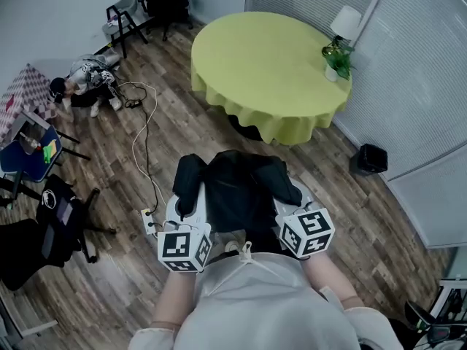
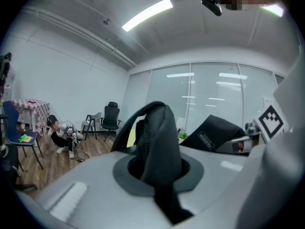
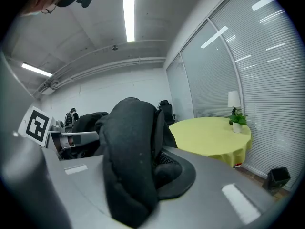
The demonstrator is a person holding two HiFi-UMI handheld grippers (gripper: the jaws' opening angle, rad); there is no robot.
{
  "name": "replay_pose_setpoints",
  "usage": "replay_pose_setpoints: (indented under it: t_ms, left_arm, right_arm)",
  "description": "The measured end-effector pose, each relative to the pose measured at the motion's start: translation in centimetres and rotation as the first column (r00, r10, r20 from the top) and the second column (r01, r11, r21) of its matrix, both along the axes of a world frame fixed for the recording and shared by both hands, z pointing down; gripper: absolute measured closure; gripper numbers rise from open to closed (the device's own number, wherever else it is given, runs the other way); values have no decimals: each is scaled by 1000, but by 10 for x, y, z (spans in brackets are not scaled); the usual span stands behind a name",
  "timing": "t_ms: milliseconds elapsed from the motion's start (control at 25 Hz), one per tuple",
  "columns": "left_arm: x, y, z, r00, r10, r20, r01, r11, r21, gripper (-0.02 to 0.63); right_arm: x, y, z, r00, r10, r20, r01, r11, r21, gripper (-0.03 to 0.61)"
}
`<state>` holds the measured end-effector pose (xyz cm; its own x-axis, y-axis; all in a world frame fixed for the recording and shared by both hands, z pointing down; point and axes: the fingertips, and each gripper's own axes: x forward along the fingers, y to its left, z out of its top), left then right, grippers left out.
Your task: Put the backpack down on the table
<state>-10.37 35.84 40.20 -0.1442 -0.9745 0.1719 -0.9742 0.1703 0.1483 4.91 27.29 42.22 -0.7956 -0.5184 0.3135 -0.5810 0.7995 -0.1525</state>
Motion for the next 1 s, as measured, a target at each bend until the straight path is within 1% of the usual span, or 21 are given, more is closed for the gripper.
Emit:
replay_pose_setpoints:
  t_ms: [200,360,520,760,880,1000]
  left_arm:
    - [-25,-36,7,999,-41,-3,41,999,-23,583]
    - [-50,-86,11,996,-86,-5,85,996,-31,583]
    - [-69,-148,9,994,-113,-9,112,993,-41,583]
    - [-89,-258,-4,992,-127,-3,127,991,-39,583]
    - [-92,-311,-3,992,-128,-4,128,991,-42,583]
    - [-87,-359,-3,993,-120,0,120,992,-38,583]
  right_arm:
    - [-30,-42,9,998,-57,3,57,998,-25,552]
    - [-59,-97,13,994,-110,6,110,994,-28,552]
    - [-80,-163,12,990,-142,9,142,989,-36,552]
    - [-103,-271,2,985,-171,13,172,985,-21,552]
    - [-106,-327,3,983,-182,16,183,983,-23,552]
    - [-103,-375,3,983,-181,16,181,983,-7,552]
